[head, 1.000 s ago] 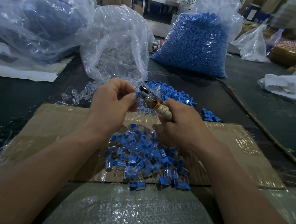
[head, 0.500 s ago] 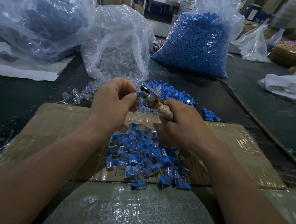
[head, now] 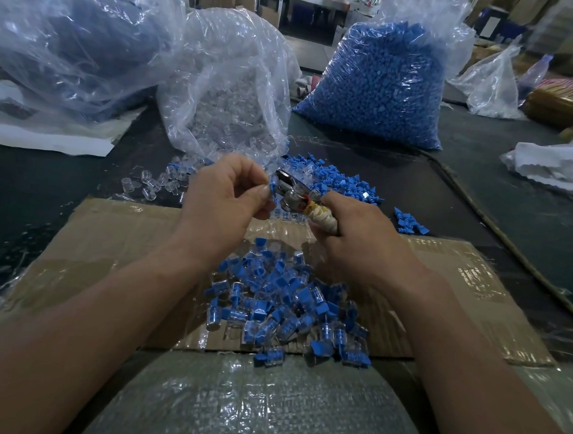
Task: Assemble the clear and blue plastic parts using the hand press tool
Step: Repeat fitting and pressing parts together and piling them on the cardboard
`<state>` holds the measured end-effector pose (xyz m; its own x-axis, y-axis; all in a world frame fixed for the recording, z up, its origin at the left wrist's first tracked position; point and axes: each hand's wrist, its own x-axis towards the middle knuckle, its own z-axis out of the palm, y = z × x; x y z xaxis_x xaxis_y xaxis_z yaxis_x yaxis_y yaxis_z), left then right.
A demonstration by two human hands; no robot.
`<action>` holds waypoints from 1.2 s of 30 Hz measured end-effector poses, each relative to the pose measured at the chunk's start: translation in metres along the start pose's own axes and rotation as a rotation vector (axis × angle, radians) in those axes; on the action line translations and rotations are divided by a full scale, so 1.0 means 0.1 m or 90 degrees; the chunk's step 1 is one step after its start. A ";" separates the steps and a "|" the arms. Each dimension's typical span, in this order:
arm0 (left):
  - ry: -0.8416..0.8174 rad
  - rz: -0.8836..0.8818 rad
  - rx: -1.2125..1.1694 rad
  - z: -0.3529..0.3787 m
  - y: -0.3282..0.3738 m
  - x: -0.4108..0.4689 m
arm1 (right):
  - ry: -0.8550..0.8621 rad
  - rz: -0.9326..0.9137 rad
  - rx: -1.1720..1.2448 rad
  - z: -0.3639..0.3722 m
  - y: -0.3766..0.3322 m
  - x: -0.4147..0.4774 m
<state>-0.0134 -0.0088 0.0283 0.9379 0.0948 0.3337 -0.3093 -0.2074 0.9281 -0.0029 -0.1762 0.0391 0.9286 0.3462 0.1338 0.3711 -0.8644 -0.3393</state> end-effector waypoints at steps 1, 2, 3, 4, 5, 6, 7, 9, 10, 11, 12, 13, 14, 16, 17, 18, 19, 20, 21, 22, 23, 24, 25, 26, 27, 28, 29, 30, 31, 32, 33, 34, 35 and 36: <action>-0.001 -0.001 0.001 0.00 0.00 0.00 | -0.001 0.003 0.001 0.00 -0.01 0.00; 0.000 -0.001 0.001 0.01 0.01 -0.01 | 0.000 0.006 0.000 0.00 -0.02 0.00; 0.004 -0.001 0.000 0.01 0.01 -0.02 | 0.000 0.009 -0.002 0.00 -0.03 0.00; 0.010 -0.001 -0.002 0.02 0.02 -0.02 | 0.000 0.014 -0.002 0.00 -0.05 0.00; 0.017 -0.002 -0.005 0.02 0.03 -0.03 | 0.001 0.020 0.002 0.00 -0.06 0.00; 0.021 -0.002 -0.005 0.01 0.04 -0.04 | 0.001 0.025 0.009 0.00 -0.07 0.00; 0.024 -0.001 -0.003 0.01 0.05 -0.04 | 0.001 0.028 0.017 0.01 -0.08 0.00; 0.029 0.005 0.005 0.01 0.06 -0.04 | -0.003 0.032 0.024 0.00 -0.10 0.00; 0.030 0.005 0.008 0.01 0.06 -0.04 | -0.006 0.034 0.023 0.00 -0.10 0.00; 0.030 0.005 0.008 0.01 0.07 -0.04 | -0.007 0.035 0.022 0.00 -0.10 0.00; 0.031 0.003 0.007 0.01 0.07 -0.04 | -0.007 0.036 0.019 0.01 -0.10 0.00; 0.034 0.001 0.006 0.02 0.07 -0.04 | -0.004 0.035 0.015 0.01 -0.11 0.01; 0.039 0.000 0.006 0.02 0.07 -0.04 | 0.003 0.032 0.010 0.01 -0.11 0.00; 0.049 0.003 0.003 0.02 0.08 -0.04 | 0.021 0.023 0.007 0.02 -0.12 0.00; 0.053 0.007 0.003 0.02 0.08 -0.04 | 0.030 0.019 0.007 0.02 -0.12 0.00; 0.057 0.012 0.005 0.01 0.08 -0.04 | 0.037 0.017 0.007 0.03 -0.12 0.00; 0.059 0.014 0.010 0.00 0.07 -0.03 | 0.039 0.015 0.005 0.03 -0.12 0.00; 0.058 0.012 0.015 0.00 0.06 -0.03 | 0.039 0.013 0.000 0.04 -0.12 0.00; 0.055 0.008 0.017 0.00 0.06 -0.03 | 0.037 0.015 -0.004 0.05 -0.11 0.00; 0.054 0.004 0.016 0.00 0.05 -0.02 | 0.036 0.017 -0.001 0.04 -0.09 0.00; 0.056 0.002 0.013 -0.01 0.05 -0.02 | 0.033 0.020 0.010 0.03 -0.07 0.00; 0.059 0.001 0.010 -0.02 0.05 -0.02 | 0.027 0.022 0.024 0.02 -0.04 -0.01; 0.063 0.000 0.009 -0.04 0.05 -0.01 | 0.015 0.024 0.030 0.00 -0.01 -0.01; 0.072 0.000 0.006 -0.06 0.05 0.01 | 0.000 0.025 0.030 -0.02 0.02 -0.01; 0.082 -0.001 -0.002 -0.10 0.07 0.02 | -0.022 0.029 0.026 -0.04 0.05 -0.01; 0.085 -0.004 -0.014 -0.13 0.08 0.03 | -0.050 0.035 0.028 -0.06 0.07 -0.01; 0.075 -0.010 -0.026 -0.16 0.10 0.04 | -0.081 0.044 0.037 -0.07 0.08 -0.01; 0.045 -0.019 -0.039 -0.17 0.13 0.03 | -0.107 0.049 0.047 -0.07 0.09 -0.01; -0.004 -0.031 -0.052 -0.18 0.16 0.02 | -0.123 0.051 0.052 -0.06 0.09 -0.01; -0.063 -0.041 -0.060 -0.18 0.18 0.00 | -0.128 0.049 0.048 -0.06 0.09 -0.01; -0.122 -0.046 -0.059 -0.16 0.20 -0.02 | -0.129 0.049 0.042 -0.06 0.09 -0.01; -0.172 -0.049 -0.053 -0.15 0.21 -0.04 | -0.133 0.053 0.039 -0.06 0.09 0.00; -0.213 -0.050 -0.045 -0.13 0.20 -0.05 | -0.138 0.057 0.039 -0.05 0.09 0.00; -0.248 -0.054 -0.035 -0.12 0.20 -0.06 | -0.146 0.060 0.036 -0.05 0.10 0.01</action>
<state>-0.0269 -0.0021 0.0469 0.9465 -0.2690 0.1782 -0.2267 -0.1612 0.9605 0.0018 -0.1862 0.0404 0.9321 0.3440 -0.1134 0.2759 -0.8771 -0.3931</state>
